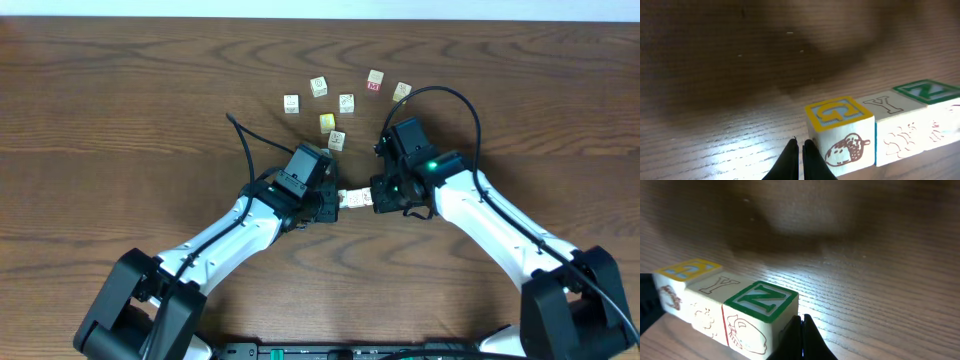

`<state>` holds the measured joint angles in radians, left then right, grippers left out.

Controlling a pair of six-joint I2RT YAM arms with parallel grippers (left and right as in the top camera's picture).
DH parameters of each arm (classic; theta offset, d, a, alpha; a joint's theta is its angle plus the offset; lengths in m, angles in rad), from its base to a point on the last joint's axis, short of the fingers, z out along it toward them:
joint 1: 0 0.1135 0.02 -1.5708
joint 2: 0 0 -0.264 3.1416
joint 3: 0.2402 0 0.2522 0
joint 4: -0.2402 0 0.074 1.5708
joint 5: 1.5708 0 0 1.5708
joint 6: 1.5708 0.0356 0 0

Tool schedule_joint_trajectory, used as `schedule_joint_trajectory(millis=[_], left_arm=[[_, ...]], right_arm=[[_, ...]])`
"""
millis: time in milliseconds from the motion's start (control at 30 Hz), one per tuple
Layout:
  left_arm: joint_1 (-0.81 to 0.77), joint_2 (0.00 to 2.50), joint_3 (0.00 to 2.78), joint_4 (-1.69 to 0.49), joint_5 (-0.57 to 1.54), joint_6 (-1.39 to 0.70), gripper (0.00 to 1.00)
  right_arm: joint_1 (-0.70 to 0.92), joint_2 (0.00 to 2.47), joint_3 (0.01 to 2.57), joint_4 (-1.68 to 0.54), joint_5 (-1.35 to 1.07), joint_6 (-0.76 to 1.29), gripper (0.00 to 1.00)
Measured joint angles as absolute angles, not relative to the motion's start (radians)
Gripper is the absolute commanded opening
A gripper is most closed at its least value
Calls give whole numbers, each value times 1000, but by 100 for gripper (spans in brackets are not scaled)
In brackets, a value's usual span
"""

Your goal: Lift 3 blocks

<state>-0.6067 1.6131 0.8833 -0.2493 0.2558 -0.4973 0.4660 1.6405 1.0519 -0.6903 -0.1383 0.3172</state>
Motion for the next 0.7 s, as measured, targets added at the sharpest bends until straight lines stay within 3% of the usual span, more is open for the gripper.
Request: schedule_joint_trajectory(millis=[700], left_arm=[[-643, 1721, 883, -188, 237, -527, 7]], right_arm=[[466, 1681, 1051, -674, -91, 309, 1]])
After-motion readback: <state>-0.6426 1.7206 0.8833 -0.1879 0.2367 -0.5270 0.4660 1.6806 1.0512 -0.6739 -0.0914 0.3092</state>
